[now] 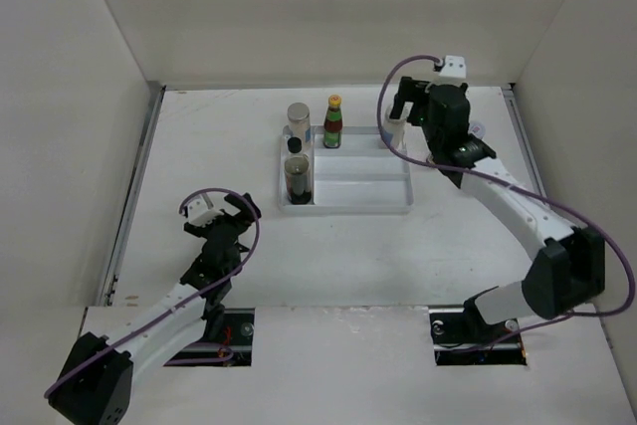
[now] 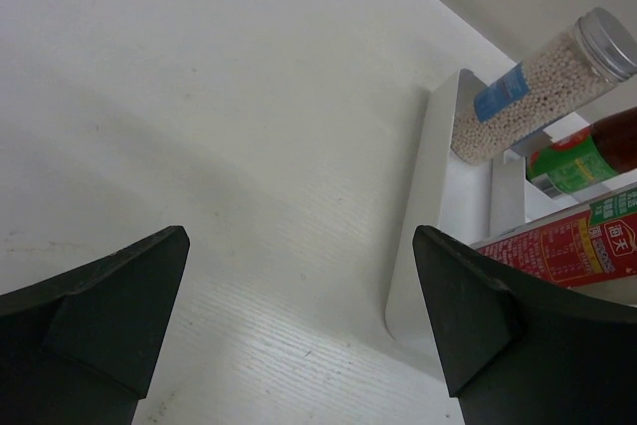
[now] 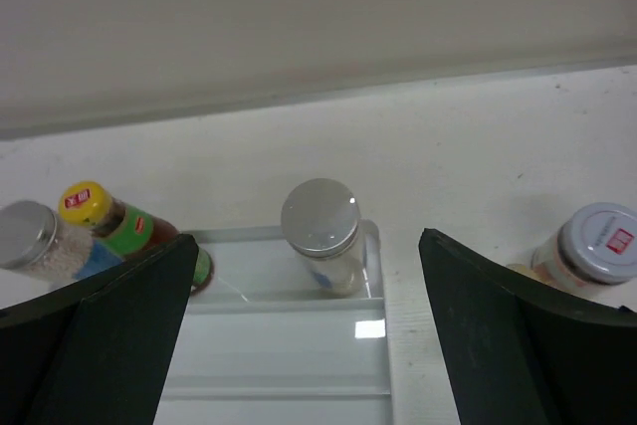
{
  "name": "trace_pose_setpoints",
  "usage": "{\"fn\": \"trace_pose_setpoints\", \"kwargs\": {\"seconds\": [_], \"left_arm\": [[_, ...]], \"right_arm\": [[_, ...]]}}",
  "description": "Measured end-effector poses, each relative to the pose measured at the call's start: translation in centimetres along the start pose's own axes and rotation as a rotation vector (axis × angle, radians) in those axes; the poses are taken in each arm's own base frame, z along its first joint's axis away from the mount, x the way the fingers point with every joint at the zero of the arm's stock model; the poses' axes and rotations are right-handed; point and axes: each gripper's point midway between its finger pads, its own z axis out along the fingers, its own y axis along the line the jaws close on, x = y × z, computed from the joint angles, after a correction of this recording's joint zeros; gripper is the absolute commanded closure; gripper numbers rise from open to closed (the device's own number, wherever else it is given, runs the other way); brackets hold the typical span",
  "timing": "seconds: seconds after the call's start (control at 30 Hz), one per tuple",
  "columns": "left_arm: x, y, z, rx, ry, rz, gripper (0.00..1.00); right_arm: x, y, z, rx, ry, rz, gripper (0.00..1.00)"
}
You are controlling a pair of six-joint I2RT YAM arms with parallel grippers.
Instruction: Organize the condiment bottles
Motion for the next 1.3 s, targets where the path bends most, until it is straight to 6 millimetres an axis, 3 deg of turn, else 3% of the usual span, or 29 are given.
{"fn": "trace_pose_setpoints", "kwargs": {"seconds": [0.03, 0.13, 0.17, 0.23, 0.3, 0.33, 0.4, 0.5, 0.77, 1.23, 1.3], "left_arm": [[0.2, 0.1, 0.0, -0.002, 0.005, 0.004, 0.00], [0.9, 0.2, 0.1, -0.009, 0.028, 0.024, 0.00], [1.3, 0.3, 0.2, -0.015, 0.038, 0.035, 0.00], [1.7, 0.4, 0.4, -0.033, 0.057, 0.056, 0.00], [2.0, 0.2, 0.8, -0.058, 0.077, 0.075, 0.00], [2.0, 0.0, 1.1, -0.066, 0.086, 0.081, 0.00], [1.8, -0.4, 1.4, -0.082, 0.097, 0.088, 0.00], [1.0, -0.9, 2.0, -0.097, 0.102, 0.082, 0.00], [1.7, 0.4, 2.6, -0.129, 0.168, 0.075, 0.00], [2.5, 0.1, 2.2, -0.079, 0.183, 0.032, 0.00], [2.6, 0.1, 2.1, -0.066, 0.178, 0.023, 0.00]], "right_arm": [[-1.0, -0.8, -0.9, 0.012, -0.032, 0.019, 0.04], [-2.1, -4.9, -2.2, 0.094, -0.072, 0.067, 0.44], [-1.9, -6.4, -2.1, 0.128, -0.070, 0.076, 0.49], [-0.5, -9.2, -1.7, 0.199, -0.045, 0.099, 0.44], [1.5, -11.2, -1.1, 0.250, 0.000, 0.107, 0.21], [2.6, -11.7, -0.8, 0.264, 0.026, 0.106, 0.15], [4.5, -11.9, -0.3, 0.269, 0.080, 0.092, 0.10], [6.5, -11.7, 0.6, 0.253, 0.137, 0.082, 0.10], [10.2, -11.5, 2.4, 0.241, 0.239, 0.069, 0.22], [11.0, -12.8, 4.4, 0.274, 0.259, 0.065, 0.51], [11.0, -12.9, 4.5, 0.275, 0.260, 0.062, 0.59]]}}
